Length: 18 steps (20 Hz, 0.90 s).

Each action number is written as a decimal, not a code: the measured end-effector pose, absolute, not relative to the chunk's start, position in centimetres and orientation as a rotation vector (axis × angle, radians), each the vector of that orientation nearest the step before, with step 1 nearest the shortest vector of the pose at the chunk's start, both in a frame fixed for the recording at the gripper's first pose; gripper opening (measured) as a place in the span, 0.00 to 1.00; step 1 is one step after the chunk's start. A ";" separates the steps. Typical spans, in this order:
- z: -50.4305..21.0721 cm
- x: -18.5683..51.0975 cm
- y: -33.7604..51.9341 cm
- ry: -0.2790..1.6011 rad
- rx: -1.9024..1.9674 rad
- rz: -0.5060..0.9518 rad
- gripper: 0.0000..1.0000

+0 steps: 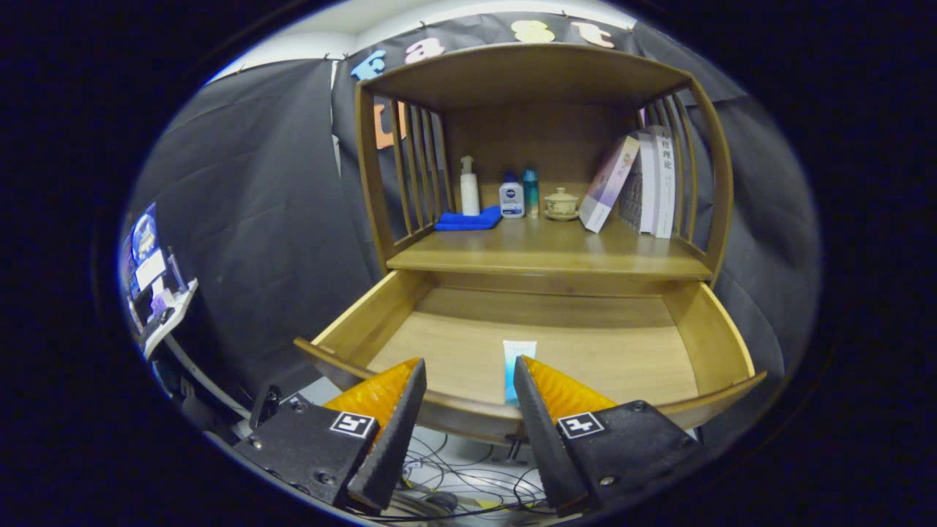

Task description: Pull open the drawer, take out the items inside it, and place them on the countertop above the cabinet.

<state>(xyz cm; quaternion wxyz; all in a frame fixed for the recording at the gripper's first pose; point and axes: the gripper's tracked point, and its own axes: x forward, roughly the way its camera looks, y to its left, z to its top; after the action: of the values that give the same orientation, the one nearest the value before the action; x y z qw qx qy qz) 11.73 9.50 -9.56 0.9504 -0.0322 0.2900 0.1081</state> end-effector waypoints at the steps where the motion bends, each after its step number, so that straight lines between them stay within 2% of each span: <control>1: -10.1 12.7 9.2 0.629 -0.065 0.223 0.78; 4: -12.9 14.6 6.9 0.760 -0.074 0.152 0.78; 8: -14.7 16.2 7.2 0.896 -0.008 0.178 0.78; 11: -15.4 17.8 6.3 0.981 -0.016 0.137 0.78; 15: -17.0 18.1 7.4 1.128 -0.048 0.185 0.78; 18: -18.5 19.2 6.6 1.206 -0.071 0.147 0.78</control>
<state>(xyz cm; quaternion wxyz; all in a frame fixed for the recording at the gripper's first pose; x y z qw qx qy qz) 19.22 6.64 -18.51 0.8206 -0.0333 0.5663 0.0689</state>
